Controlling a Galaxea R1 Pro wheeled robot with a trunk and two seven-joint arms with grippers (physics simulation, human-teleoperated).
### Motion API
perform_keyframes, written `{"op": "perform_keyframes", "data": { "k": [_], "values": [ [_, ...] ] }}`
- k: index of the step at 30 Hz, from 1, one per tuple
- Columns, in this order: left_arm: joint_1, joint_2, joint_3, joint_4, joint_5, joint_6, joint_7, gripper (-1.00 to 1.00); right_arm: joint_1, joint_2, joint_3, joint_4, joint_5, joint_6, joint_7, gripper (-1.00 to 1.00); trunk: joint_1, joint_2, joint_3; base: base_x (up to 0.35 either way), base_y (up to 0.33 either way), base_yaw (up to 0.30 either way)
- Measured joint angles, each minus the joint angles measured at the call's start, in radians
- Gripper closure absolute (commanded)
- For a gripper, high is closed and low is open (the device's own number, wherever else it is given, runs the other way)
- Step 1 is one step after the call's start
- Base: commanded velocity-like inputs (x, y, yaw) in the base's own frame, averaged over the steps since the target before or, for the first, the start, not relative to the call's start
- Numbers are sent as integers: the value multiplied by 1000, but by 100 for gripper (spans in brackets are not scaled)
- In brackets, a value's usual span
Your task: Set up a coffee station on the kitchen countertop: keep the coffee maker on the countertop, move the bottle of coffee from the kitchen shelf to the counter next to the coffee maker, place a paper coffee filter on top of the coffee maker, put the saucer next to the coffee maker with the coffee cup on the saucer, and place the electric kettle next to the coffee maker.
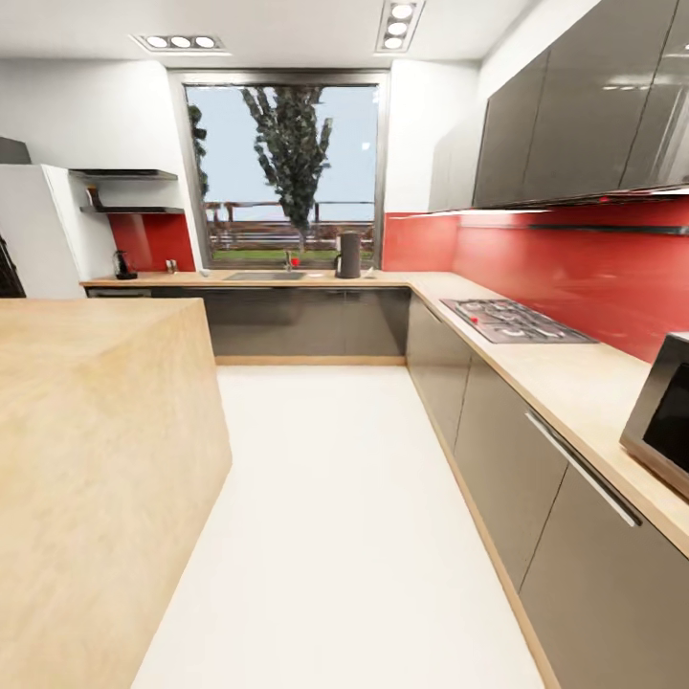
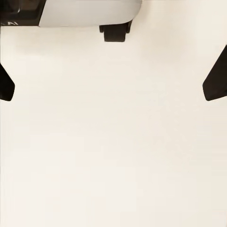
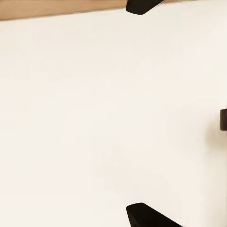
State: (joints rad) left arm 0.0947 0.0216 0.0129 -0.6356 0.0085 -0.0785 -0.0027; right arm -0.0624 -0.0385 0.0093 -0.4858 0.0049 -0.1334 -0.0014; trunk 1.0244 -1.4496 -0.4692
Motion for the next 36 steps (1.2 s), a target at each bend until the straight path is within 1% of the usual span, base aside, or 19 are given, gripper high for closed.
{"op": "perform_keyframes", "data": {
  "k": [4,7,10,14,25,28,32,36],
  "values": [
    [0,-4,0,-32,-2,0,0,-100,0,-2,0,-1,1,0,0,-100,0,0,0,329,0,0],
    [0,-6,-1,-25,-3,0,-1,-100,2,-2,0,-1,0,0,0,-100,0,0,0,329,0,0],
    [0,-17,-3,-20,-4,1,-1,-100,4,-3,0,1,0,0,0,-100,0,0,0,329,0,0],
    [0,-22,-2,-17,-4,1,0,-100,5,-3,0,4,-1,0,0,-100,0,0,0,329,0,53],
    [0,-25,-2,-16,-4,0,0,-100,6,-3,0,5,-1,0,-1,-100,0,0,0,329,-1,210],
    [0,-25,-2,-15,-4,1,0,-100,6,-3,0,6,-1,0,-1,-100,0,0,0,329,-50,107],
    [0,-25,-1,-15,-4,0,-1,-100,6,-3,-1,6,-1,0,-1,-100,0,0,0,329,-97,10],
    [0,-24,1,-15,-5,0,-1,-100,6,-3,-1,6,-1,0,-1,-100,0,0,0,329,-60,-183]
  ]
}}
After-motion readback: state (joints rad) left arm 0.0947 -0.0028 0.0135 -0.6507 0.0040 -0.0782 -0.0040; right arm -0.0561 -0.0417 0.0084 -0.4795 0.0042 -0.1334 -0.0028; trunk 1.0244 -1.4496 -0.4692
